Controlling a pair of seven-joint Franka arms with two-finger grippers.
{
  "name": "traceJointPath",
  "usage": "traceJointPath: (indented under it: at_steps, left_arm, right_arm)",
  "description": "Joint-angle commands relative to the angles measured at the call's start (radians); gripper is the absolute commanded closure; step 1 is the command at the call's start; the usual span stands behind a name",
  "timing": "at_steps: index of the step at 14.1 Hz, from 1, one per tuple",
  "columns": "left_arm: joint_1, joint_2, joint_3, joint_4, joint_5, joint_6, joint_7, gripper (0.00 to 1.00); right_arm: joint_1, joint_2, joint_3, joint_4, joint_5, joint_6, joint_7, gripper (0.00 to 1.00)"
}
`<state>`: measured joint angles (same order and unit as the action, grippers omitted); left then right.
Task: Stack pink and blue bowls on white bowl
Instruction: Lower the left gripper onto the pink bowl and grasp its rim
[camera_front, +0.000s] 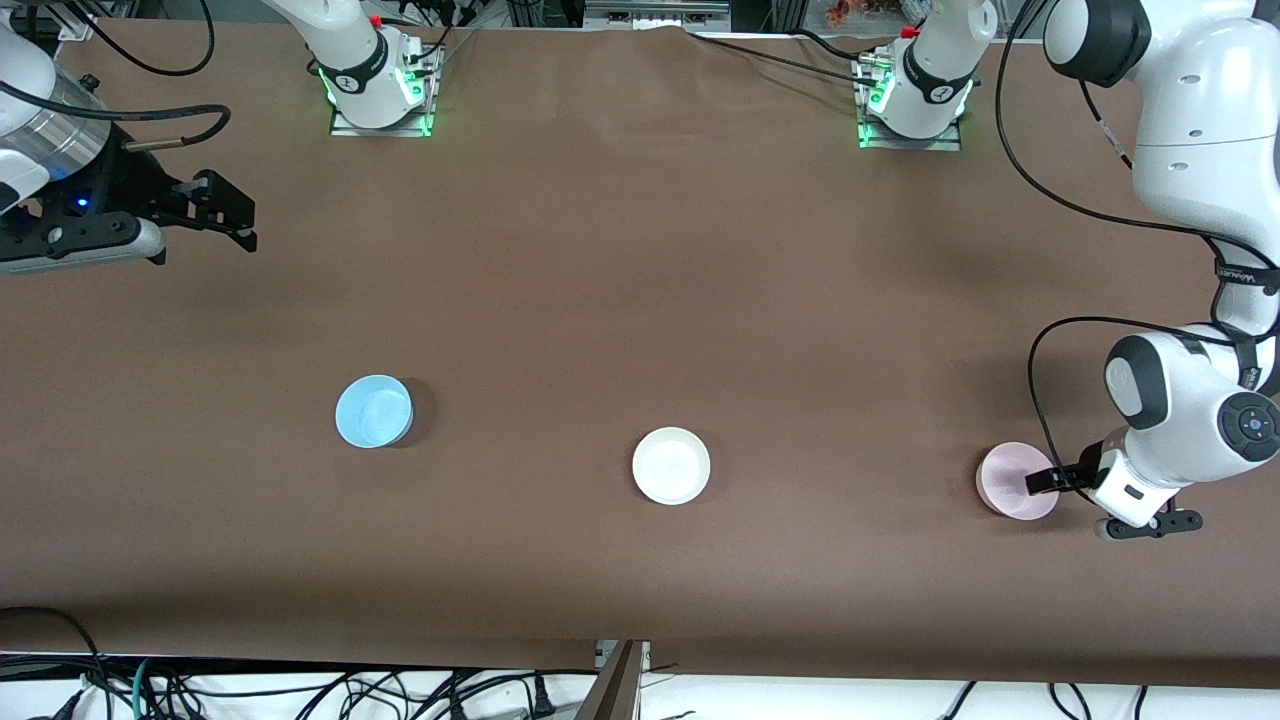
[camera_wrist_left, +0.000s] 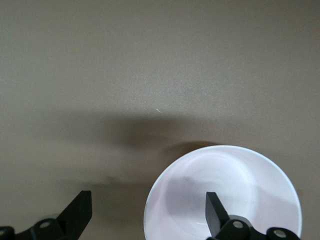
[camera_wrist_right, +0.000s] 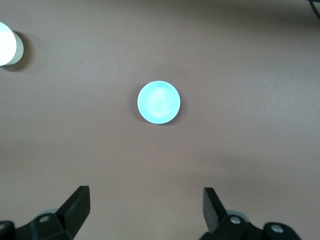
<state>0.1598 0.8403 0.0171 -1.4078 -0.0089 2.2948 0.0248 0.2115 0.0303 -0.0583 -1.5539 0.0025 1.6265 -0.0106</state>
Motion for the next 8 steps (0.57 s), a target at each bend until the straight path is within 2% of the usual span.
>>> traceJointPath:
  at_steps: [1, 3, 5, 6, 8]
  left_arm:
    - [0.007, -0.003, -0.005, -0.017, 0.012, 0.020, 0.015, 0.00]
    - [0.007, -0.001, -0.005, -0.019, 0.012, 0.025, 0.015, 0.00]
    - [0.007, -0.003, -0.005, -0.033, 0.010, 0.041, 0.015, 0.05]
    - [0.007, -0.003, -0.005, -0.034, 0.010, 0.046, 0.015, 0.12]
    - [0.003, -0.003, -0.006, -0.037, 0.018, 0.046, 0.015, 0.37]
  right_arm:
    - [-0.004, 0.011, 0.002, 0.012, -0.004, 0.019, 0.004, 0.00]
    - [-0.003, 0.013, 0.002, 0.011, 0.002, 0.048, 0.004, 0.00]
    - [0.000, 0.014, 0.002, 0.012, 0.001, 0.061, 0.004, 0.00]
    - [-0.004, 0.016, 0.002, 0.012, 0.007, 0.076, 0.004, 0.00]
    - [-0.003, 0.019, 0.002, 0.008, 0.007, 0.067, -0.002, 0.00]
